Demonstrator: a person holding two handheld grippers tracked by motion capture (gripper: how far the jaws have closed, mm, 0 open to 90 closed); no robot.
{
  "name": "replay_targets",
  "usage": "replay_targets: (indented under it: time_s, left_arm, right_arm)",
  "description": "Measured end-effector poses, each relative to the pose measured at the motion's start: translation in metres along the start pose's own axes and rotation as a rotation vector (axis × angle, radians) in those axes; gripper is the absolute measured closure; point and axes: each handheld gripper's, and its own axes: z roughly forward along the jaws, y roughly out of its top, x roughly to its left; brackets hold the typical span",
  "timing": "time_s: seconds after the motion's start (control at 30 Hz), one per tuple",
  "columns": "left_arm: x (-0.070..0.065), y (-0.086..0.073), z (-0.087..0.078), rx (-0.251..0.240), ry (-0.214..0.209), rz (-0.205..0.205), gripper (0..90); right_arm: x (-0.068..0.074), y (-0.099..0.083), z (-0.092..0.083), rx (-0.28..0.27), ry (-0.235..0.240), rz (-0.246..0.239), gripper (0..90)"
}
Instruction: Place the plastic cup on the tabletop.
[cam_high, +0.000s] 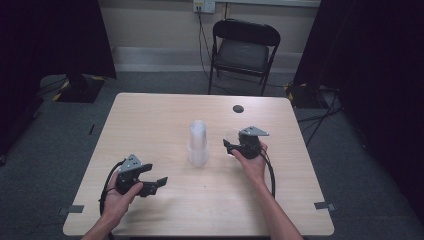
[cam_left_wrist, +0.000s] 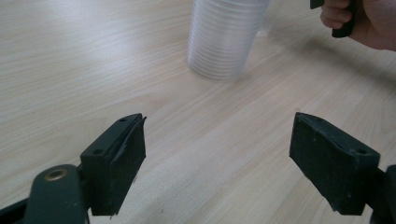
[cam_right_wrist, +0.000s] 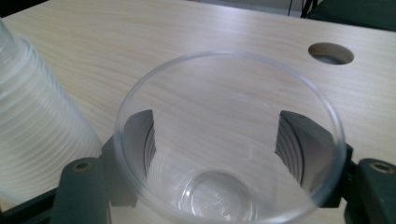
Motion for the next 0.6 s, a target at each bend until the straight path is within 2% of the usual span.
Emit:
replay_targets:
  time_s: [0.07, 0.1, 0.17, 0.23, 0.6]
  left_arm:
    - [0.0, 0.0, -0.001, 0.001, 0.002, 0.004, 18.4]
    - [0.0, 0.0, -0.001, 0.0, 0.002, 0.003, 18.4]
    - [0.0, -0.001, -0.002, -0.001, 0.002, 0.003, 18.4]
    - [0.0, -0.001, -0.002, -0.003, 0.002, -0.005, 18.4]
    - [0.002, -0.003, -0.004, -0.007, 0.025, -0.001, 18.4]
  right_arm:
    - [0.0, -0.001, 0.001, 0.006, 0.002, 0.004, 27.4]
    - [0.001, -0.004, 0.002, 0.009, 0.008, 0.019, 22.8]
    - [0.001, -0.005, 0.002, 0.011, 0.013, 0.027, 21.7]
    - [-0.001, -0.008, 0.004, 0.03, 0.021, 0.045, 16.3]
    - [-0.004, -0.015, 0.0, 0.064, 0.039, 0.072, 14.4]
